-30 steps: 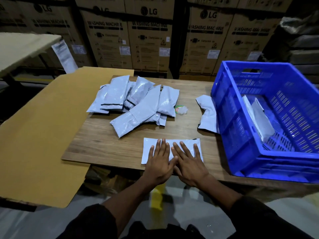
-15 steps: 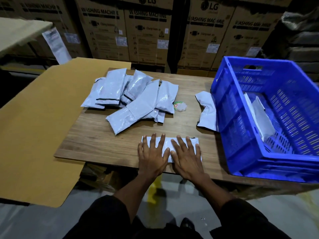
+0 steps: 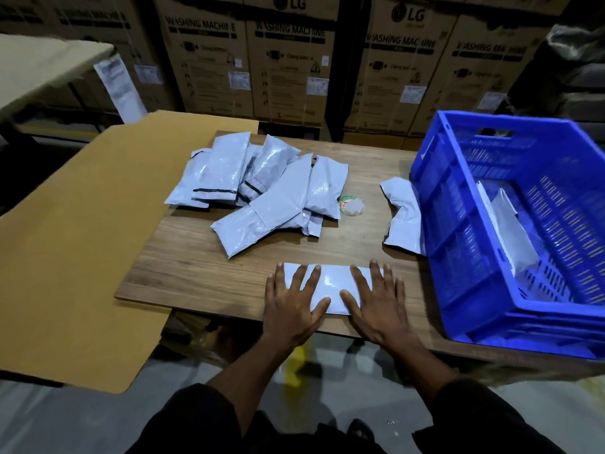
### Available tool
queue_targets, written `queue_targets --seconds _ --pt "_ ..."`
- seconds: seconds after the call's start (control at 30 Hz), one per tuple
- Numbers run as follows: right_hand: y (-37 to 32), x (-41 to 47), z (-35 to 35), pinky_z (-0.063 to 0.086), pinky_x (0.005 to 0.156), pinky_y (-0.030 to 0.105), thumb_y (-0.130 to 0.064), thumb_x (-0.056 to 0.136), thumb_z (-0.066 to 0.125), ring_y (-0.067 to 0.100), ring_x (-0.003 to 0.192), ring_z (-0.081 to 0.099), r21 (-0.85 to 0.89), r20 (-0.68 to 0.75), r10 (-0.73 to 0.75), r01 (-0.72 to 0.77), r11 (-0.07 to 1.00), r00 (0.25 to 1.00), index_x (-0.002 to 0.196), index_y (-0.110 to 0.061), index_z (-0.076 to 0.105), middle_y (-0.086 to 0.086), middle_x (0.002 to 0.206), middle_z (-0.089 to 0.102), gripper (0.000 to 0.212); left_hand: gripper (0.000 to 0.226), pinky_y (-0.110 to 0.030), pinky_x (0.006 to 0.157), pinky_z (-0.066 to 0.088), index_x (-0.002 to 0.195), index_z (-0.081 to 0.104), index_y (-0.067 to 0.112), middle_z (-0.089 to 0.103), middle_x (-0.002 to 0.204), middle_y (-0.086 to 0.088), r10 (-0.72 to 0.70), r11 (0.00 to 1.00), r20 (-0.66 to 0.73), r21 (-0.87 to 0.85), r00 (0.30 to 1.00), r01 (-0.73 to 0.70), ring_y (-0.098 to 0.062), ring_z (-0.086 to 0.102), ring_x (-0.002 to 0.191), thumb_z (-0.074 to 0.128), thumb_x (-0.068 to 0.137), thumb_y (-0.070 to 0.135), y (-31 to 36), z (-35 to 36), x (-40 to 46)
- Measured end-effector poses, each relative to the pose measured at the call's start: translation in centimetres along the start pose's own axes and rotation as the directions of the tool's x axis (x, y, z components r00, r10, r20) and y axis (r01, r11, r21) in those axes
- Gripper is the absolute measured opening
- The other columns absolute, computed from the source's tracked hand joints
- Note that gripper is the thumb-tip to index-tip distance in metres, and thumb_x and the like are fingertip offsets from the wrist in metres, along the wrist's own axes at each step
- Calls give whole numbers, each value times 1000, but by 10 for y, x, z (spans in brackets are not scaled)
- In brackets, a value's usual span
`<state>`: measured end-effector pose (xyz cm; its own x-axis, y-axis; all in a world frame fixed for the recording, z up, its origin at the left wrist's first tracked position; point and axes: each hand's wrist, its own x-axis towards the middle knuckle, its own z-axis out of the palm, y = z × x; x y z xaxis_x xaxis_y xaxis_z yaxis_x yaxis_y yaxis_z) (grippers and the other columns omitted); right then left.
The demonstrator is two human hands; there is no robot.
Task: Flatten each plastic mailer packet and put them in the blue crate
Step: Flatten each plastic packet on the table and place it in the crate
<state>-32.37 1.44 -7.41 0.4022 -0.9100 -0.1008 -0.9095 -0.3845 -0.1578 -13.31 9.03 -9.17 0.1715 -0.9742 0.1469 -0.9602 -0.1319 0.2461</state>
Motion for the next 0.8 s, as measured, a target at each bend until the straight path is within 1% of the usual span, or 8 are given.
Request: queue_targets --seconds 0.1,0.23,0.37,0.47,0.57,0.63,0.7,0.8 --pt "3 0 -3 -6 120 57 -78 85 -6 29 151 -13 -15 40 -5 5 1000 999 157 -40 -1 3 167 -10 82 68 -62 112 28 155 35 31 43 156 -2 3 1000 27 4 1000 -3 -48 28 143 37 96 66 -2 0 -2" --pt "5 -2 -10 -13 115 62 -76 93 14 35 150 -20 -120 0 -144 143 982 990 158 -31 -5 9 165 -17 81 67 -64 112 26 155 33 35 40 158 1 26 1000 44 6 999 -27 -48 28 144 32 97 68 -5 1 1" --pt "7 -6 -10 9 117 64 -66 100 24 32 153 -6 -196 51 -466 467 863 883 159 -26 12 6 167 -2 73 66 -69 110 24 155 33 38 37 159 4 67 998 99 9 993 -69 -45 29 145 27 97 69 -13 5 4" --pt "13 -8 -11 19 120 55 -53 102 31 34 153 5 -188 86 -498 504 843 863 159 -26 11 4 167 3 66 72 -72 112 15 158 18 41 24 165 8 85 996 166 -20 982 -83 -43 16 150 8 95 74 -19 -3 9" --pt "14 -10 -22 33 114 51 -42 96 33 36 148 24 -189 140 -488 508 841 861 158 -24 19 6 166 15 66 88 -64 117 -6 158 -13 35 -11 168 10 83 996 200 -43 976 -76 -27 -15 153 9 87 83 -23 -11 13" --pt "12 -10 -33 33 114 49 -42 94 25 36 148 26 -129 152 -444 463 877 883 158 -23 18 3 166 14 67 99 -66 117 5 161 3 18 8 169 -3 163 985 103 38 981 -168 -28 3 155 35 89 78 -24 -18 14" --pt "10 -13 -42 33 114 48 -44 94 18 36 147 27 -92 136 -436 450 888 889 159 -23 14 -2 165 8 68 81 -69 112 22 152 37 14 41 156 -10 272 949 55 149 961 -277 -33 31 146 67 85 49 -26 -20 18" --pt "6 -23 -47 35 109 61 -35 90 43 43 146 26 -200 91 -571 577 792 816 159 -24 11 -3 166 2 77 62 -70 108 25 135 59 24 60 138 -3 292 931 41 217 956 -294 -34 47 135 71 75 13 -27 -29 27"
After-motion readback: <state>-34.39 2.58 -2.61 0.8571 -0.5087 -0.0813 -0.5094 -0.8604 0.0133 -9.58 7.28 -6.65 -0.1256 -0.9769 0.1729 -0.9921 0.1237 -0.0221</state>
